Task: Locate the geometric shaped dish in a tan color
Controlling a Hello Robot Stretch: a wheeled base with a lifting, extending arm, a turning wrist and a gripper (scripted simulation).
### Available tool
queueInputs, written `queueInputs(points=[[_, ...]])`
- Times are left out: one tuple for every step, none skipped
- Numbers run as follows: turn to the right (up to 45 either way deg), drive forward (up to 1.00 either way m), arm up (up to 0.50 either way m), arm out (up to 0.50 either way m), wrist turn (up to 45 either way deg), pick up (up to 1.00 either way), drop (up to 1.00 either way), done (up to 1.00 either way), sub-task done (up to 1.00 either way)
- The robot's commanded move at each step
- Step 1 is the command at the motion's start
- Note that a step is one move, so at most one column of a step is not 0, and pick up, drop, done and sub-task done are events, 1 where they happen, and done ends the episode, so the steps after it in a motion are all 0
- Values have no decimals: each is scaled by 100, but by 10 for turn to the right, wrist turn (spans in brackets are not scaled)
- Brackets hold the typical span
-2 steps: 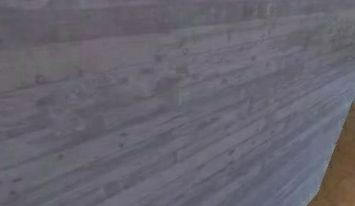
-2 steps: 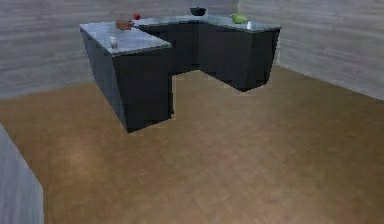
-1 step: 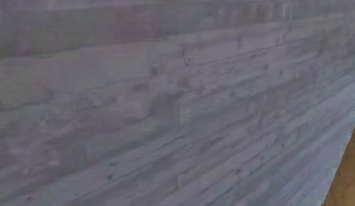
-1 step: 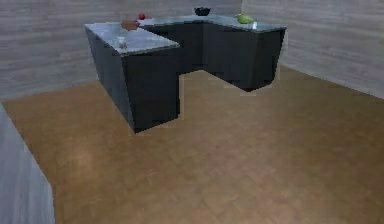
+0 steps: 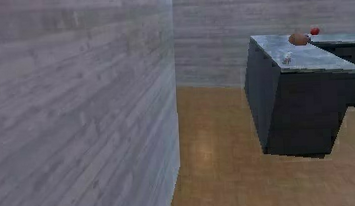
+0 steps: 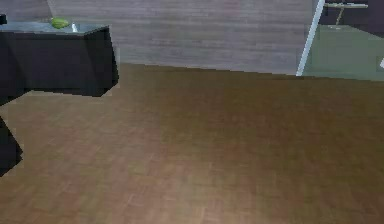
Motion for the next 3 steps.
queueInputs(points=[[150, 0, 0, 0, 0, 0, 0, 0, 0], [0, 100, 0, 0, 0, 0, 0, 0, 0], [60, 0, 0, 0, 0, 0, 0, 0, 0]])
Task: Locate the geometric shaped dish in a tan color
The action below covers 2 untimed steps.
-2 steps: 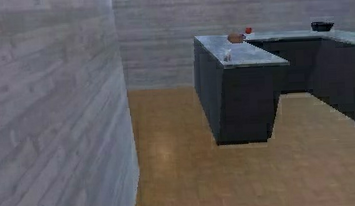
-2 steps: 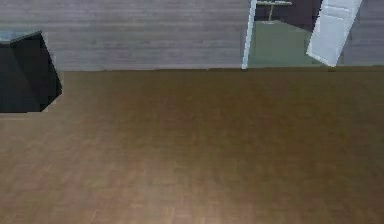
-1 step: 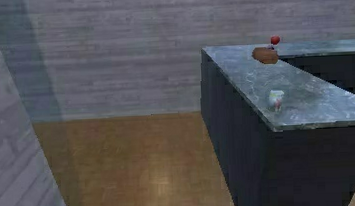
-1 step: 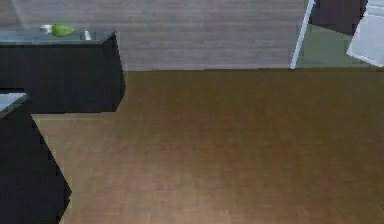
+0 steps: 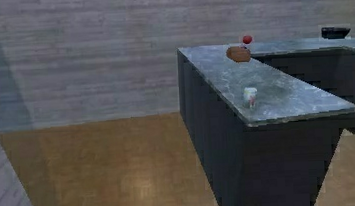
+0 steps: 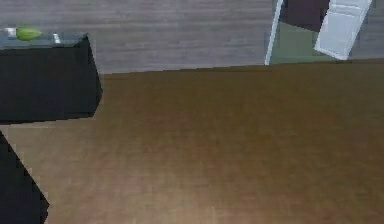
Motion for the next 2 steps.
queueInputs(points=[[0, 50, 0, 0, 0, 0, 0, 0, 0], [-450, 0, 0, 0, 0, 0, 0, 0, 0]])
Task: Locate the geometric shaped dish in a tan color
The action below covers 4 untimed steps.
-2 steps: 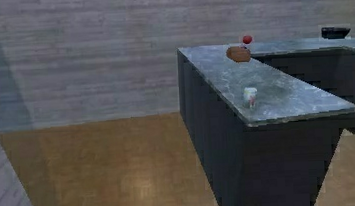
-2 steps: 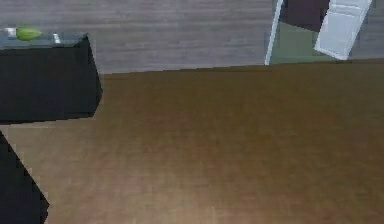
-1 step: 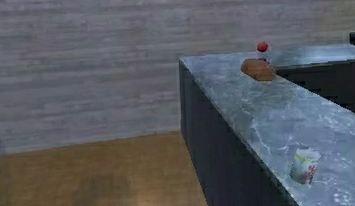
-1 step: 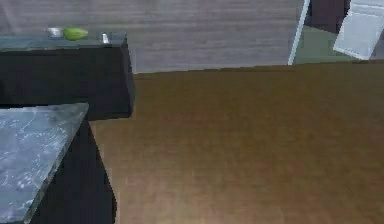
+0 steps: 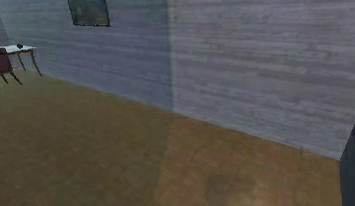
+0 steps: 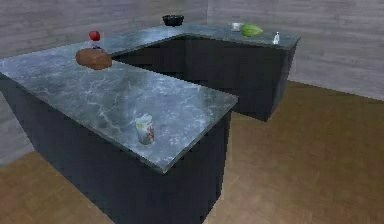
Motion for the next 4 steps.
queueInputs(points=[[-60, 0, 0, 0, 0, 0, 0, 0, 0], [0, 60, 0, 0, 0, 0, 0, 0, 0], [-450, 0, 0, 0, 0, 0, 0, 0, 0], [0, 100, 0, 0, 0, 0, 0, 0, 0]])
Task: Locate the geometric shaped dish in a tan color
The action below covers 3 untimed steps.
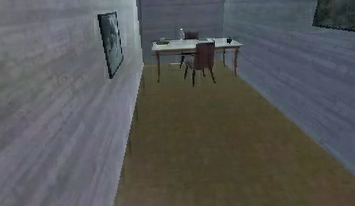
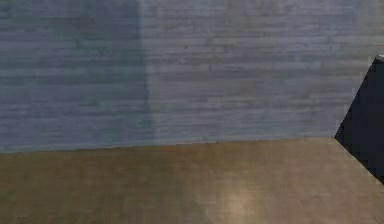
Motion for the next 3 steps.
queueInputs(points=[[0, 100, 0, 0, 0, 0, 0, 0, 0], [-30, 0, 0, 0, 0, 0, 0, 0, 0], [0, 100, 0, 0, 0, 0, 0, 0, 0]])
